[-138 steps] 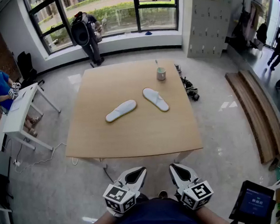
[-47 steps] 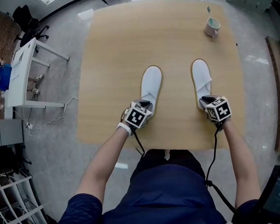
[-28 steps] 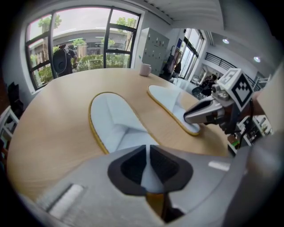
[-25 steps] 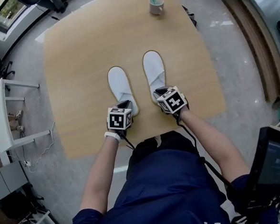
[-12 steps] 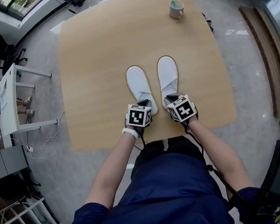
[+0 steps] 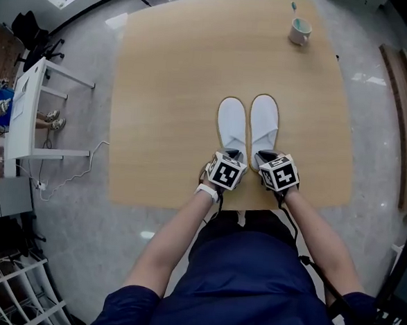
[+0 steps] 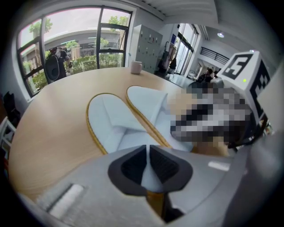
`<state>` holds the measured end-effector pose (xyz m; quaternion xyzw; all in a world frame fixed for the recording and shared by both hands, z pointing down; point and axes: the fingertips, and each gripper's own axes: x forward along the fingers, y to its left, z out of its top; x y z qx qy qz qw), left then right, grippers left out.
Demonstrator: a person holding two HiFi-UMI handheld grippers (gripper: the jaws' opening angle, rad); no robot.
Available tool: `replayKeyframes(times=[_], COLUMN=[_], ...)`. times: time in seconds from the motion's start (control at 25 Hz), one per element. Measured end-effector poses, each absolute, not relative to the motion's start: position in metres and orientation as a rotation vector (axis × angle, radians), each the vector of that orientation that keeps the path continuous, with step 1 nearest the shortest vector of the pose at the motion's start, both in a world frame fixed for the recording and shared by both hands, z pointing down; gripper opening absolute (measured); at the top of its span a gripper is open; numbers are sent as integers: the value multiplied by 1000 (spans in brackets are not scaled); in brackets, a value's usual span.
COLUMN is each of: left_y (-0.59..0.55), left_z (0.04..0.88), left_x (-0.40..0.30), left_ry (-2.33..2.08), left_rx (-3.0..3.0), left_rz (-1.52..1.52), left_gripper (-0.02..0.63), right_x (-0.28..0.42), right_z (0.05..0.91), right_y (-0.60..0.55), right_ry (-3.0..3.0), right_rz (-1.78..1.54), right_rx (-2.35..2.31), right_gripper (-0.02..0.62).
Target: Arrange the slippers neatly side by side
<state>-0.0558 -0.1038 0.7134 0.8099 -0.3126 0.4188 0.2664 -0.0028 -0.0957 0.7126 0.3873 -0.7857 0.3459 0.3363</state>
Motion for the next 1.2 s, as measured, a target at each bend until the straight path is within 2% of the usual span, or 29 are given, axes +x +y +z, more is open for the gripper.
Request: replayKeyframes(times=[0.88, 1.2], left_y=[-101, -99], left_z=[718, 679], left_x=[-56, -61], left_ry=[-818, -804], left_rx=[2203, 2239], left_rz=[1125, 1001], left_gripper=[28, 38], right_x=[-3, 2], right_z=[716, 690], right_y=[-93, -86], right_ry=[-2044, -2139], right_rz=[973, 1010], right_rx=[1022, 988], right_gripper=[35, 35])
